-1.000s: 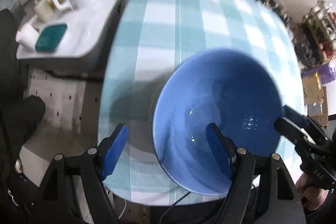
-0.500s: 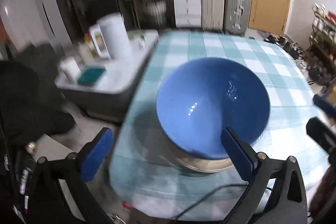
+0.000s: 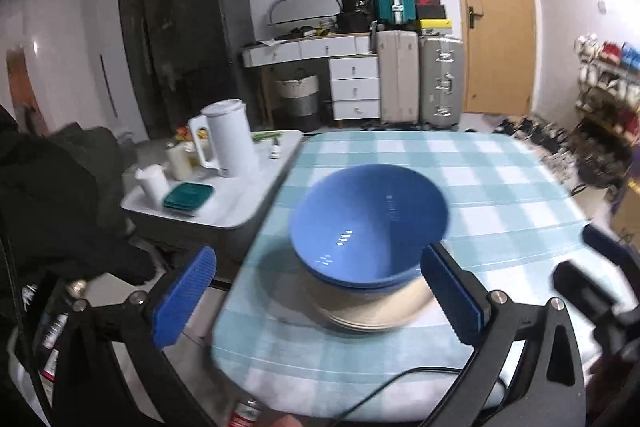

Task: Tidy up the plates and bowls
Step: 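Open both grippers and withdraw them from the bowl stack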

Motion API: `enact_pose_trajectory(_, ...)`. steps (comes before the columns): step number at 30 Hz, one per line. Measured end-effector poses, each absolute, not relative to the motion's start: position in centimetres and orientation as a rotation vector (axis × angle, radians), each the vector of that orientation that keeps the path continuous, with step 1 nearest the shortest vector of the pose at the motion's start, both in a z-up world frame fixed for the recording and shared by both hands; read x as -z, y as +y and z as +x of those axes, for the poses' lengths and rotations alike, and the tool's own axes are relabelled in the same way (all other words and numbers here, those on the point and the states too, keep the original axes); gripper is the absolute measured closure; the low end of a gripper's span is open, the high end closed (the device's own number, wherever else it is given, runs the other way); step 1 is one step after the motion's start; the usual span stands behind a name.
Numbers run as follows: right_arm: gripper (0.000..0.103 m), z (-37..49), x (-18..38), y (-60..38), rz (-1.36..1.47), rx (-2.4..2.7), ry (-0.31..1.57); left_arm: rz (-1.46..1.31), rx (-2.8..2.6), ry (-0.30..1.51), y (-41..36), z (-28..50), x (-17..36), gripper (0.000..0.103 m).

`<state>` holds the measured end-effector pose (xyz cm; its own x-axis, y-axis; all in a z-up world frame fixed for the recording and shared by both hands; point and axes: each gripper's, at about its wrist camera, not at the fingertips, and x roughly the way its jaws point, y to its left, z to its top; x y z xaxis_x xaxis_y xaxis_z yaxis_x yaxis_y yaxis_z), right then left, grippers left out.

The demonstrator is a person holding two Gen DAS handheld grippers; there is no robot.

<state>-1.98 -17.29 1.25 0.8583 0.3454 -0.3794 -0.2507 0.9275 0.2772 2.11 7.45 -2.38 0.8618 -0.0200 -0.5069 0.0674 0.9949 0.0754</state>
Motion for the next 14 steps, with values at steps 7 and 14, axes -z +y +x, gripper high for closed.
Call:
enact_pose_trajectory(7, 0.001, -3.5, -0.3, -18.2, 0.263, -0.278, 0.421, 0.141, 0.026, 0.547, 6.5, 0.7, 3.2, 0.000)
enact_pose_trajectory(14, 0.001, -4.0, 1.0, -19.6, 0.317, -0.241, 0.450, 0.105, 0.122, 0.551, 5.9, -0.3, 3.5, 0.000)
